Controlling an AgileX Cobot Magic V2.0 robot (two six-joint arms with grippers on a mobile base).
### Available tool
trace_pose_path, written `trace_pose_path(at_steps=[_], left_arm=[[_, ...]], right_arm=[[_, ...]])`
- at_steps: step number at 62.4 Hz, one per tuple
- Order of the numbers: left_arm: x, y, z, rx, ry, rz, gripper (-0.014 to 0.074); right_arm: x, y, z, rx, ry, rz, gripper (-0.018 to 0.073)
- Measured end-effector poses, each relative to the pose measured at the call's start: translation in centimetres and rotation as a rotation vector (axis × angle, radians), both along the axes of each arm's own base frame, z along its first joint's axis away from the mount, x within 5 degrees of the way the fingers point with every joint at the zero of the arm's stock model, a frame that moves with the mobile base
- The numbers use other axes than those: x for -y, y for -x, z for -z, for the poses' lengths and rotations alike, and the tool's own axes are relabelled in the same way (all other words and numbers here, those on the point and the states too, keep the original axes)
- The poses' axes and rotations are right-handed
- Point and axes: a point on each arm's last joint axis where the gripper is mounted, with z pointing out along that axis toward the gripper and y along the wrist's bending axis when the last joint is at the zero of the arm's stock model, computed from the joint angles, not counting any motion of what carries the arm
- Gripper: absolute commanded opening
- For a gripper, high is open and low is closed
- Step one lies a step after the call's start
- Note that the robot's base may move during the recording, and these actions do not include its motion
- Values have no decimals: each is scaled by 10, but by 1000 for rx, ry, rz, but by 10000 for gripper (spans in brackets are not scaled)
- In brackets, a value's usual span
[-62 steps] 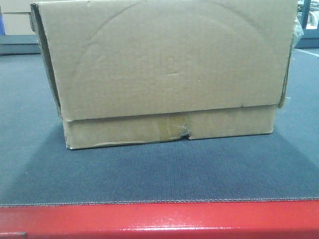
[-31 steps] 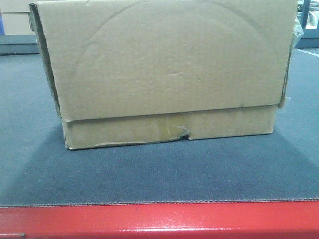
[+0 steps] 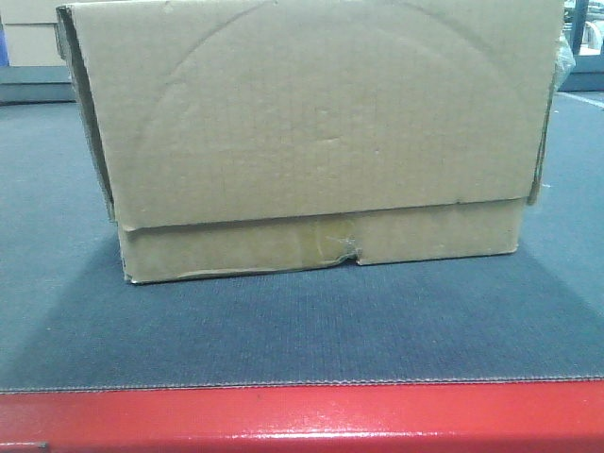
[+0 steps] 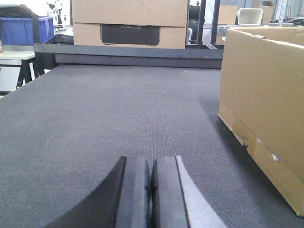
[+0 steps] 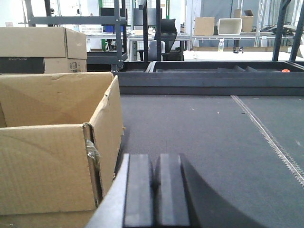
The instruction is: Grab carton from right shelf to conveyor
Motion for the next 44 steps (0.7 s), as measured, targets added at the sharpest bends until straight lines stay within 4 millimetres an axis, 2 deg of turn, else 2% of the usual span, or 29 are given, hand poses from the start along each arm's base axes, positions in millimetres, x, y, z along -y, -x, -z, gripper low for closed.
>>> trace_pose_path(at_steps=[25,33,44], left_arm=[[0,0,0,2,0,0,15],[0,0,0,4,0,0,15],[0,0,0,4,0,0,15]], right_arm=[[1,-3,4,6,23,37,-68],[1,-14,27,-36,29,88,-68],[2,-31,70,-98,-2,140,-68]])
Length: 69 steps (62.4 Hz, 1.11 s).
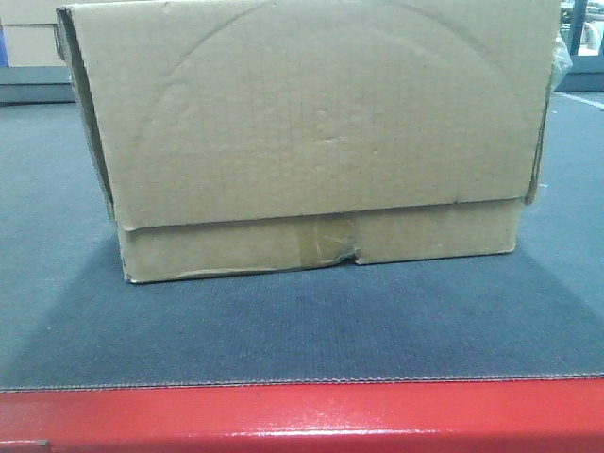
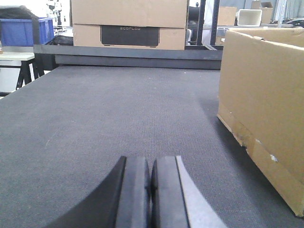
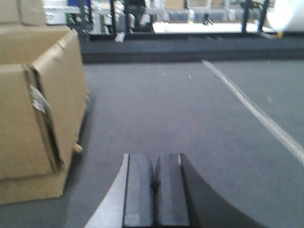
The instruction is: Grab carton from right shelf to conveyor
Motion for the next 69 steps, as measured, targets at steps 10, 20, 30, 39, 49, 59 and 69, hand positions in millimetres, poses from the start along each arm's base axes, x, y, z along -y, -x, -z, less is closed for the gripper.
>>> trace_pose_path(at_steps=[10,20,30,39,49,59,69], left_arm=[[0,0,0,0,0,0,15],[0,0,0,2,2,0,15],[0,0,0,2,2,0,15],[0,0,0,2,2,0,15],[0,0,0,2,2,0,15],[0,0,0,2,2,0,15],[0,0,0,2,2,0,15]], right_arm=[[1,-8,28,27,-8,10,-68],[1,-10,33,57,-8,12,-68],[1,-10,33,63,-8,13,-68],[1,-10,33,65,-8,13,-68],[1,-10,33,66,-8,13,-68],[1,-10,33,66,-8,13,-68],[1,-10,33,66,-8,13,-68]])
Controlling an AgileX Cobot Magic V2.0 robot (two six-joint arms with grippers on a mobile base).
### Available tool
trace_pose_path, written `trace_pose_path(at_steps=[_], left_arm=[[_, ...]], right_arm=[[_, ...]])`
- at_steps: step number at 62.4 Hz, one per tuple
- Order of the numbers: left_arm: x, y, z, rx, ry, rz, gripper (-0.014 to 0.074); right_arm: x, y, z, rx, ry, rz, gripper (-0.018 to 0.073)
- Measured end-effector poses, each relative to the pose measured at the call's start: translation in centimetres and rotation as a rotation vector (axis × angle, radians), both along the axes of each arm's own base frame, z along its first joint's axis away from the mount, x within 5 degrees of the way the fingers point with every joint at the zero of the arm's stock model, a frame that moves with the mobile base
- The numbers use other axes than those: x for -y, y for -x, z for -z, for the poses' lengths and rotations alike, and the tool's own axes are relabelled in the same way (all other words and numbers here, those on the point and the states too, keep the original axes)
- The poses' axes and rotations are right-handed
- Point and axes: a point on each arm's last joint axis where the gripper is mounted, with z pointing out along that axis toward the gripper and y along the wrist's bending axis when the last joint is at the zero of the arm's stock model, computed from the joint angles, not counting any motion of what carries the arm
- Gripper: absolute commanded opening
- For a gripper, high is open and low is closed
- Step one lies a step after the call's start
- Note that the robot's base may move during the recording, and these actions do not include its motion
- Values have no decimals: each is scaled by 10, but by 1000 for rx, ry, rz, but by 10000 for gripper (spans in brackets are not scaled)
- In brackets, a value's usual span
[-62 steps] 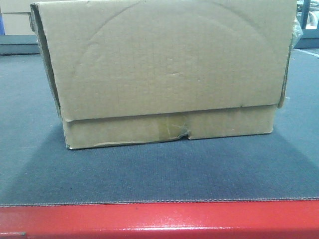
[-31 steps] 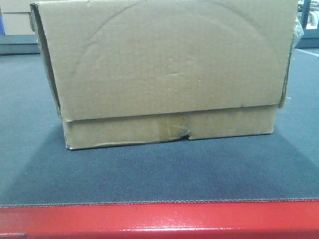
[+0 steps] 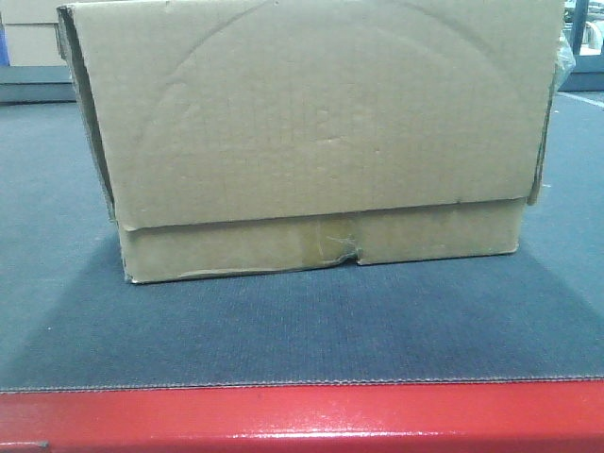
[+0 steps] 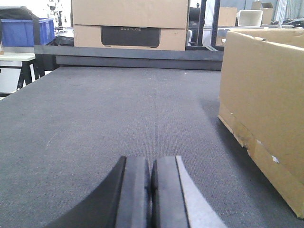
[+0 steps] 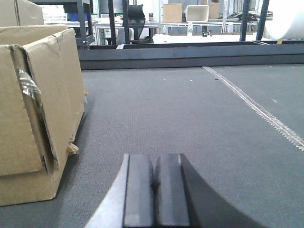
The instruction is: Grab carton from right shelf to conveyor
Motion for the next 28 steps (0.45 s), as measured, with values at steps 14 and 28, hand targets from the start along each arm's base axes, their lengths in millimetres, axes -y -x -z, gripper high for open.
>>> trace_pose_path(at_steps=[14,28], left_arm=[[0,0,0,0,0,0,15],[0,0,0,0,0,0,15]], right_arm=[[0,0,0,0,0,0,-68],[0,0,0,0,-2,0,-68]])
